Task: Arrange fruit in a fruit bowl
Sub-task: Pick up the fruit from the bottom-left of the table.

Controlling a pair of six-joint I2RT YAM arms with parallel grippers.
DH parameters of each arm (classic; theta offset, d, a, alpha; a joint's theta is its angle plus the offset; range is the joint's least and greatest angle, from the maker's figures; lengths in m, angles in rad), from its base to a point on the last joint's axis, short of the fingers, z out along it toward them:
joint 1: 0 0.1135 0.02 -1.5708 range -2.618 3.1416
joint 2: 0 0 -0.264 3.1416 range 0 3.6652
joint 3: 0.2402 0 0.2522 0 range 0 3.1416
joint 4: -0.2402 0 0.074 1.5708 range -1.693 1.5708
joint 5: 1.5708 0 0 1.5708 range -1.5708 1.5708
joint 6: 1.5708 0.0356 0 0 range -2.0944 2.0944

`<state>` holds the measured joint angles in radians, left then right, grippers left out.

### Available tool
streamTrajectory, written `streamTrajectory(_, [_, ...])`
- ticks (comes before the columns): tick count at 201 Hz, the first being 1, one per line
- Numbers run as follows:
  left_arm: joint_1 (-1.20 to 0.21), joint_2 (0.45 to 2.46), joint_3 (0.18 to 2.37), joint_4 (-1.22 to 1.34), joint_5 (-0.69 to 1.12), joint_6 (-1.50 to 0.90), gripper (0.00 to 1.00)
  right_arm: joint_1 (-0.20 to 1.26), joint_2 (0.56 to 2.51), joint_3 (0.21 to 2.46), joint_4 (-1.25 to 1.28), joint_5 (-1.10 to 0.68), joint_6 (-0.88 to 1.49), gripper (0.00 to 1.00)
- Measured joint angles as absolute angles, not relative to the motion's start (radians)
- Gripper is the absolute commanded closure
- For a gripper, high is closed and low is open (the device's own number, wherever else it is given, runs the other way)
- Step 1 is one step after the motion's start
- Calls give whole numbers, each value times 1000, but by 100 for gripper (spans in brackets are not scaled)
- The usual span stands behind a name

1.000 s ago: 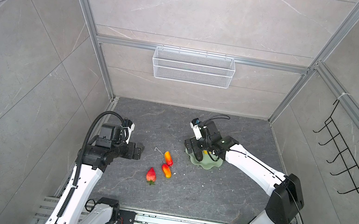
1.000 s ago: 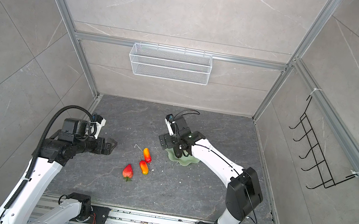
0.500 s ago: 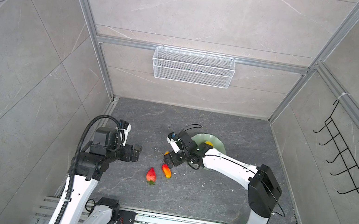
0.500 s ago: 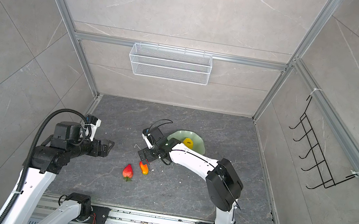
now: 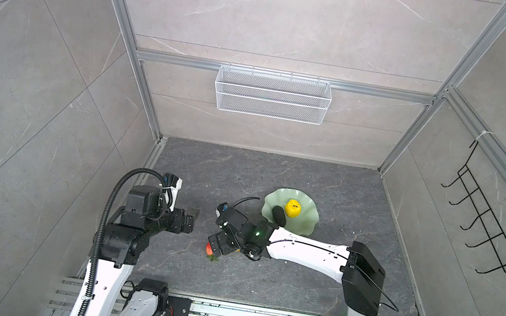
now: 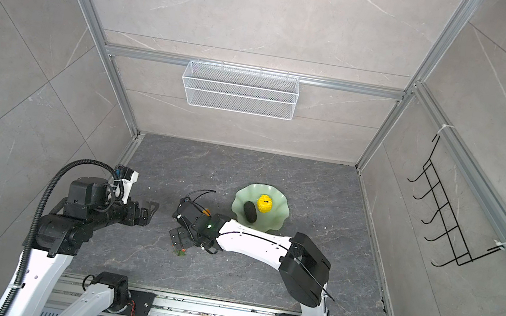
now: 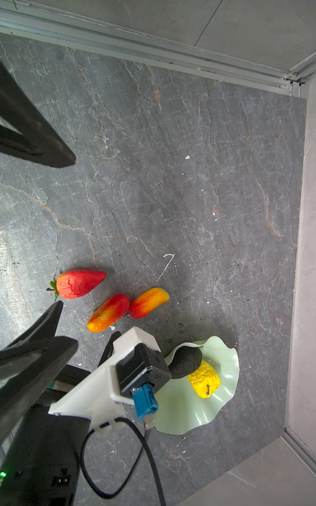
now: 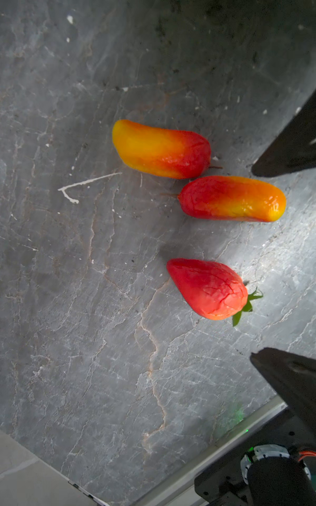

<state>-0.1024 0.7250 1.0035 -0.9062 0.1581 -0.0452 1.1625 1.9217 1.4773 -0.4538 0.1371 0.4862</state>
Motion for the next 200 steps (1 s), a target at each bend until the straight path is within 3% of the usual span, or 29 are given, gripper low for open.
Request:
streamTrajectory(63, [-102,725,1002,-913,160,-45,0,1191,2043,1514,-444,161,558,15])
streamTrajectory(144, [-102,724,989,-913,165,-45,0,1205,2137,1624,-445,152,566,18])
streamTrajectory(200, [-102,724,988,-913,168,-44,0,1205,2191,1663,-453,141,577,29])
